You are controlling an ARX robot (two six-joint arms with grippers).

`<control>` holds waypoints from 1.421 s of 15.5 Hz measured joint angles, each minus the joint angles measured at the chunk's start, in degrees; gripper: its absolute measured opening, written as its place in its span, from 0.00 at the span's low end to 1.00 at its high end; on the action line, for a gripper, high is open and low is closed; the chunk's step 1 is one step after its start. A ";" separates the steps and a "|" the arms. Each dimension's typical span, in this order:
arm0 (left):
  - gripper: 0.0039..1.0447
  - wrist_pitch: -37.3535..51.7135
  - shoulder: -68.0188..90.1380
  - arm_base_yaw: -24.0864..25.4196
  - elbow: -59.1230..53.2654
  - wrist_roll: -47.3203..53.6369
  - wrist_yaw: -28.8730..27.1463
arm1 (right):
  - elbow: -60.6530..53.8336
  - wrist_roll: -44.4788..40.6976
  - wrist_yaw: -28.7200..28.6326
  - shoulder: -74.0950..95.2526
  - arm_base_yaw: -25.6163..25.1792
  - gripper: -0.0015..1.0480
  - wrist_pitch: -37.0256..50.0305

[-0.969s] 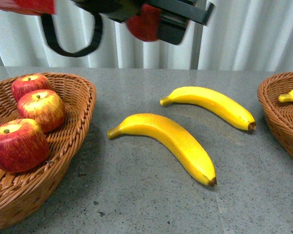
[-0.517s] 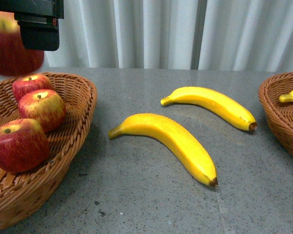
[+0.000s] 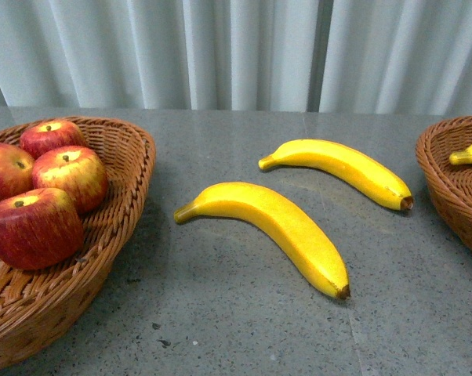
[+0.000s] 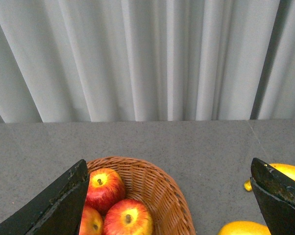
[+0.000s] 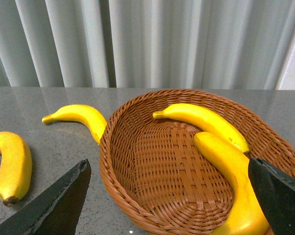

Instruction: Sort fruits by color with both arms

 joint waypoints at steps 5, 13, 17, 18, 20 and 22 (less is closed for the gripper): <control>0.64 5.11 -11.96 8.24 -13.68 -0.61 10.34 | 0.00 0.02 0.02 0.00 0.00 0.94 -0.02; 0.01 4.07 -31.26 22.88 -32.20 -1.49 25.27 | 0.00 0.02 0.00 0.00 0.00 0.94 0.00; 0.01 -0.11 -39.12 31.06 -35.82 -1.60 32.24 | 0.00 0.02 0.00 0.00 0.00 0.94 -0.02; 0.01 -1.03 -40.85 30.67 -36.33 -1.55 33.24 | 0.00 0.02 -0.02 0.00 0.00 0.94 0.00; 0.01 -3.43 -44.00 30.56 -37.38 -1.60 33.20 | 0.00 0.02 0.00 0.00 0.00 0.94 -0.02; 0.01 -2.78 -46.45 30.58 -39.06 -1.60 33.20 | 0.00 0.00 0.00 0.00 0.00 0.94 -0.02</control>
